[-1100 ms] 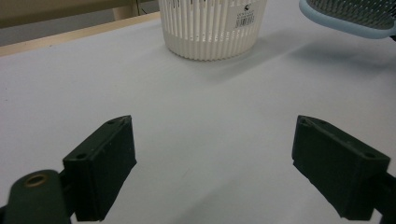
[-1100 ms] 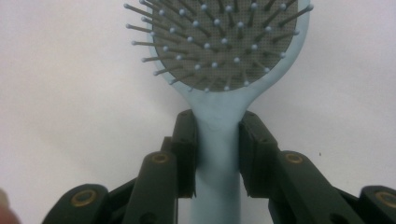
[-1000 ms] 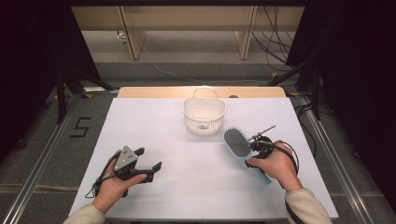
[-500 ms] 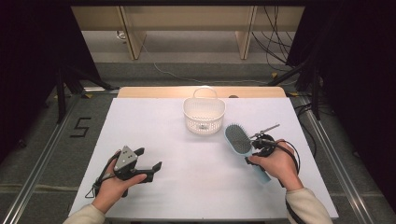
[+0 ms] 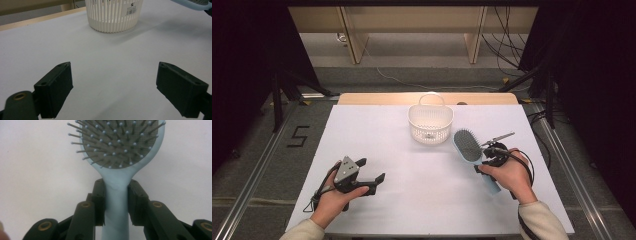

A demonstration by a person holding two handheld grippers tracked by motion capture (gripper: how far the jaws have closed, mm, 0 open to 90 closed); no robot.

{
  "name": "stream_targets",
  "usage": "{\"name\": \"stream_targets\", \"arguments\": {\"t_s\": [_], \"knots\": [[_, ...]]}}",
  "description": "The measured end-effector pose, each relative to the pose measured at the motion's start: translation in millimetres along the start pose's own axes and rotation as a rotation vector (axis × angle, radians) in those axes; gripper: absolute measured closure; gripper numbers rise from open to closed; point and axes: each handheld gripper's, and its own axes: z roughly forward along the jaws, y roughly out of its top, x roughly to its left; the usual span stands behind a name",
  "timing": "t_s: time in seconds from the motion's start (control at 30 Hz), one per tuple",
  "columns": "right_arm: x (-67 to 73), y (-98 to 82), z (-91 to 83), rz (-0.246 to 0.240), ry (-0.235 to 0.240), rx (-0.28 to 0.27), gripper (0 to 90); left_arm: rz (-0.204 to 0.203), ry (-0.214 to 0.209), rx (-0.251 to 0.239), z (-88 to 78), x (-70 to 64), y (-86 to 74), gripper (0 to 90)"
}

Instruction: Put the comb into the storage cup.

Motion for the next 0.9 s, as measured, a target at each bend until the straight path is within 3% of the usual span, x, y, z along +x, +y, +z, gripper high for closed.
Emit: {"name": "stream_targets", "arguments": {"t_s": [0.4,0.9], "knots": [[-0.7,1.3,-2.6,-0.004,-0.008,-0.063,71.0,0.001,0.001,-0.001,0.0,0.2,0.0,13.1],[-3.1,2.8,-8.3,0.026,-0.027,-0.160,71.0,0.000,0.003,-0.001,0.1,0.2,0.0,13.1]]}}
